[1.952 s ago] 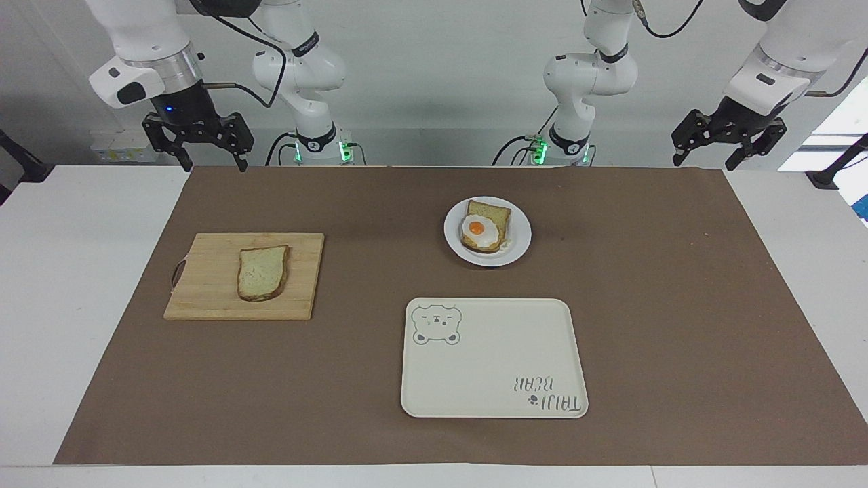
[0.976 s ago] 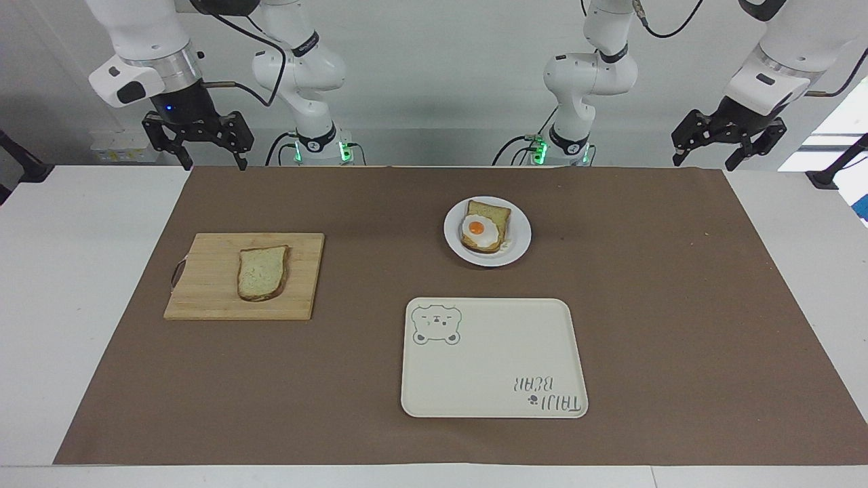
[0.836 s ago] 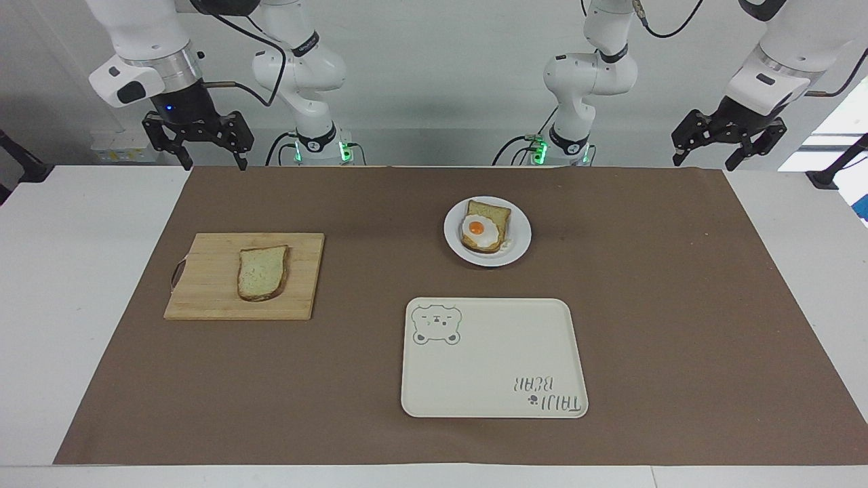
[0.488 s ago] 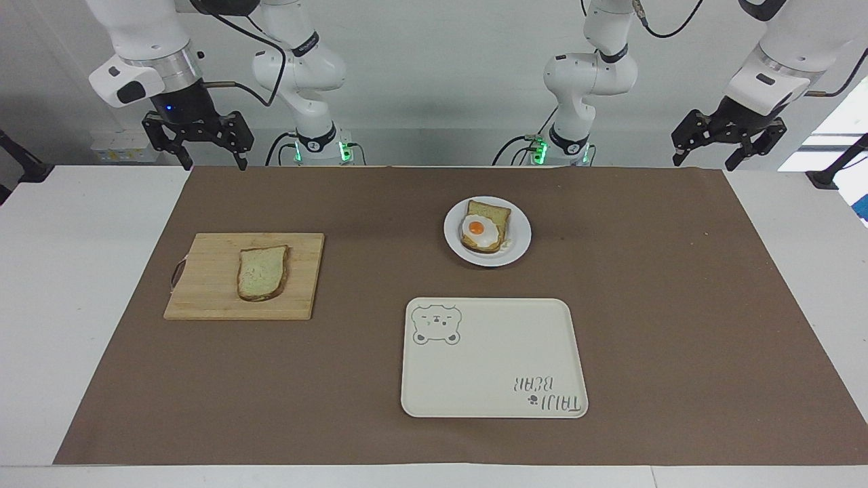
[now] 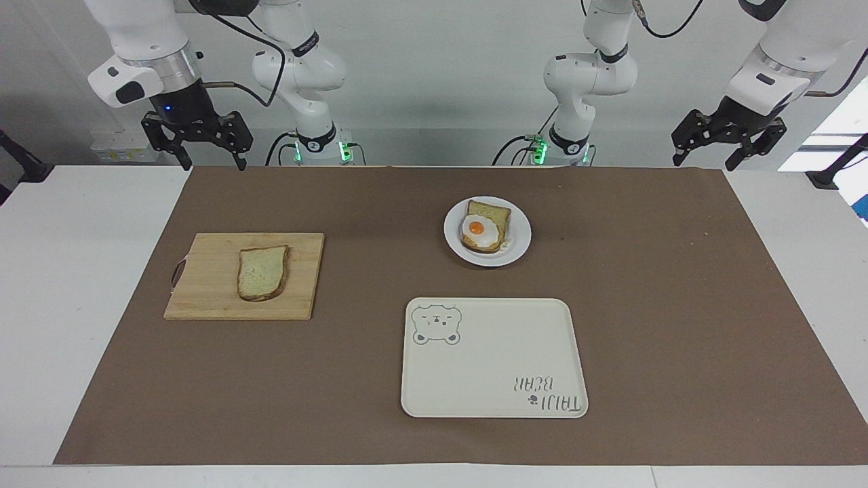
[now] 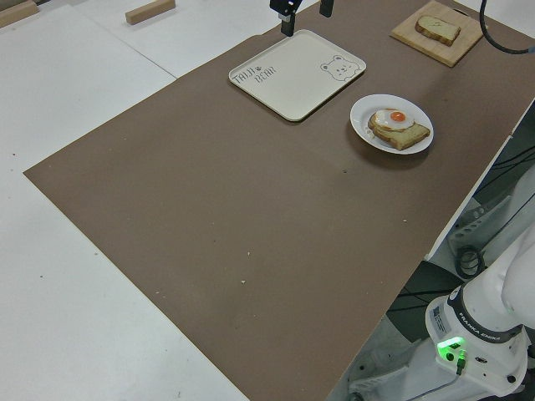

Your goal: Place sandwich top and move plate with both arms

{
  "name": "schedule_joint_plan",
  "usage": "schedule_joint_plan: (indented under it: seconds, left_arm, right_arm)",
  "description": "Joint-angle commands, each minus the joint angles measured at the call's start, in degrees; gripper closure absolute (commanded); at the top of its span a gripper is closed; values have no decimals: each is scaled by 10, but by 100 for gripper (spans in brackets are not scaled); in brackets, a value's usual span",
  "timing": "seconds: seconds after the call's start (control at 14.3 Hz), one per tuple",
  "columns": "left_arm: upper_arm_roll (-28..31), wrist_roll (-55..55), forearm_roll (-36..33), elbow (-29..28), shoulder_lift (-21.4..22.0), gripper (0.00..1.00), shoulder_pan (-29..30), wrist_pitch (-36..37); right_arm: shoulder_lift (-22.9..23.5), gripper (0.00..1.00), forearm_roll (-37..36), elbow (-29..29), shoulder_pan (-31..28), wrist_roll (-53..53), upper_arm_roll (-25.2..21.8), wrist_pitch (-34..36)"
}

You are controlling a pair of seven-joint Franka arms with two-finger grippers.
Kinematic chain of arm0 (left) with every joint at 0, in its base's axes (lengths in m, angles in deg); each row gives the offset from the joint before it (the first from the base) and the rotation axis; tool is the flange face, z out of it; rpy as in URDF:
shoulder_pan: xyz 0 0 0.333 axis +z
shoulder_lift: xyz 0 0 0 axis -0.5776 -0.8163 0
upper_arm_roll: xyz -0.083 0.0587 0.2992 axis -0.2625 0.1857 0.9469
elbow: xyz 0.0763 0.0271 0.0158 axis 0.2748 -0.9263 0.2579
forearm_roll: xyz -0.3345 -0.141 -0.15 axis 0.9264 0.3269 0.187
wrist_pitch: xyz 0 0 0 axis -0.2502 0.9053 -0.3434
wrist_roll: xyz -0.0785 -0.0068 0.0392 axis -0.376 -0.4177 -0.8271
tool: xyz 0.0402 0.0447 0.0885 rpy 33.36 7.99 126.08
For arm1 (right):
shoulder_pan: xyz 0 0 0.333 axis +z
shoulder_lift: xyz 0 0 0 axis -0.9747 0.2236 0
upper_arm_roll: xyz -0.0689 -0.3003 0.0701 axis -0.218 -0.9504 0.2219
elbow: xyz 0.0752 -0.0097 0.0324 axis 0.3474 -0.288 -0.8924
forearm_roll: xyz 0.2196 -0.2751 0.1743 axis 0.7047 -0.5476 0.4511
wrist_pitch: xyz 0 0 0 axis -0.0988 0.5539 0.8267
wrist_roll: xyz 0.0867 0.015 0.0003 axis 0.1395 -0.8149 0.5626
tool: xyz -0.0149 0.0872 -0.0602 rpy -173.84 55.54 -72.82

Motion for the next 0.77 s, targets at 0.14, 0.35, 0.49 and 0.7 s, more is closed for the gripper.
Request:
schedule_joint_plan:
  seconds: [0.14, 0.35, 0.49, 0.7]
  left_arm:
    - [2, -1, 5, -3, 4, 0, -1, 3]
    - [3, -1, 5, -3, 4, 0, -1, 3]
    - [3, -1, 5, -3, 4, 0, -1, 3]
    - [3, -1, 5, -3, 4, 0, -1, 3]
  right_arm:
    - [-7, 0, -3, -32, -8, -2, 4, -47]
    - [0, 0, -3, -36, -8, -5, 4, -55]
    - [9, 0, -3, -43, -10, 2, 4, -84]
    - [18, 0, -3, -57, -12, 4, 4, -109]
